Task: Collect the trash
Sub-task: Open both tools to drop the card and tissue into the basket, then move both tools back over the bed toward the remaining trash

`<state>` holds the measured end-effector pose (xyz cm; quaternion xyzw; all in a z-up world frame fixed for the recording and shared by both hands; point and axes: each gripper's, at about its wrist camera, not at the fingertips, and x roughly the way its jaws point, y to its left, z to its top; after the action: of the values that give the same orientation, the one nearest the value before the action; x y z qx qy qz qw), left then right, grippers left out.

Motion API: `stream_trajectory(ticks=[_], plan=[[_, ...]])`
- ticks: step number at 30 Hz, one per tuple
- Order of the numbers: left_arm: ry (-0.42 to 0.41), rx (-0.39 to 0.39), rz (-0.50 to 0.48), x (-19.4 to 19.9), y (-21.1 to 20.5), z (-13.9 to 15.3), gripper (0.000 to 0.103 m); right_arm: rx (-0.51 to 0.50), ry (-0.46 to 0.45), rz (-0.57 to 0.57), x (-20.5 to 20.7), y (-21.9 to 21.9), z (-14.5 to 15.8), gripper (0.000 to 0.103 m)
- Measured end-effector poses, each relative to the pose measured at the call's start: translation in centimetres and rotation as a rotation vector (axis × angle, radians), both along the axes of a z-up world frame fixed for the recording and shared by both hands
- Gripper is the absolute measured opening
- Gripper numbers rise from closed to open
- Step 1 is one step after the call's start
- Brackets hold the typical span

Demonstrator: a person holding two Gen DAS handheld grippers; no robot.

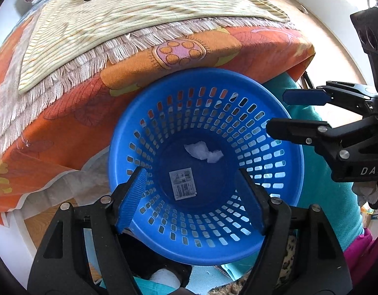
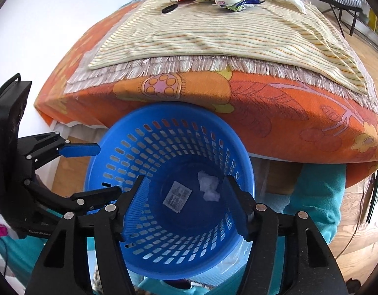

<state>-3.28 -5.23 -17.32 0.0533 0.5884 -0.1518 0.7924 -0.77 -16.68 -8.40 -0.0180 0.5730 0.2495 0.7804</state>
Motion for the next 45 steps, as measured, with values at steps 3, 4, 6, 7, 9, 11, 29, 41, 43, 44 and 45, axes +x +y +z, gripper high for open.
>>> stream_trajectory(ticks=[3, 4, 6, 7, 9, 11, 29, 41, 43, 44, 45], plan=[[-0.006, -0.001, 0.000, 0.3, 0.0, 0.3, 0.076, -0.002, -0.009, -0.003, 0.3, -0.1, 0.3, 0.063], [-0.010, -0.002, 0.001, 0.3, 0.0, 0.5, 0.076, -0.005, -0.013, -0.006, 0.5, -0.2, 0.5, 0.064], [-0.022, -0.006, 0.001, 0.7, 0.0, 1.1, 0.076, 0.000, -0.019, -0.014, 1.0, -0.4, 0.9, 0.066], [-0.029, -0.009, 0.004, 1.0, 0.1, 1.5, 0.076, 0.007, -0.024, -0.019, 1.2, -0.5, 1.1, 0.066], [-0.039, -0.014, 0.010, 1.5, 0.3, 2.1, 0.076, 0.023, -0.037, -0.032, 1.8, -0.9, 1.7, 0.067], [-0.055, -0.012, 0.016, 2.4, 0.6, 3.0, 0.076, 0.031, -0.056, -0.046, 2.5, -1.3, 2.4, 0.067], [-0.192, -0.045, 0.090, 14.9, 4.3, 9.8, 0.087, 0.058, -0.225, -0.122, 11.1, -4.0, 7.2, 0.071], [-0.284, 0.125, 0.058, 27.1, 4.7, 10.4, 0.087, 0.098, -0.207, -0.127, 19.6, -3.5, 7.7, 0.071], [-0.294, 0.207, 0.034, 28.8, 4.4, 9.5, 0.087, 0.107, -0.200, -0.122, 21.2, -3.3, 7.3, 0.071], [-0.299, 0.239, 0.025, 29.6, 4.3, 9.0, 0.087, 0.111, -0.196, -0.119, 21.7, -3.2, 7.2, 0.071], [-0.304, 0.272, 0.017, 30.5, 4.1, 8.5, 0.087, 0.116, -0.189, -0.121, 22.6, -3.1, 7.0, 0.071]])
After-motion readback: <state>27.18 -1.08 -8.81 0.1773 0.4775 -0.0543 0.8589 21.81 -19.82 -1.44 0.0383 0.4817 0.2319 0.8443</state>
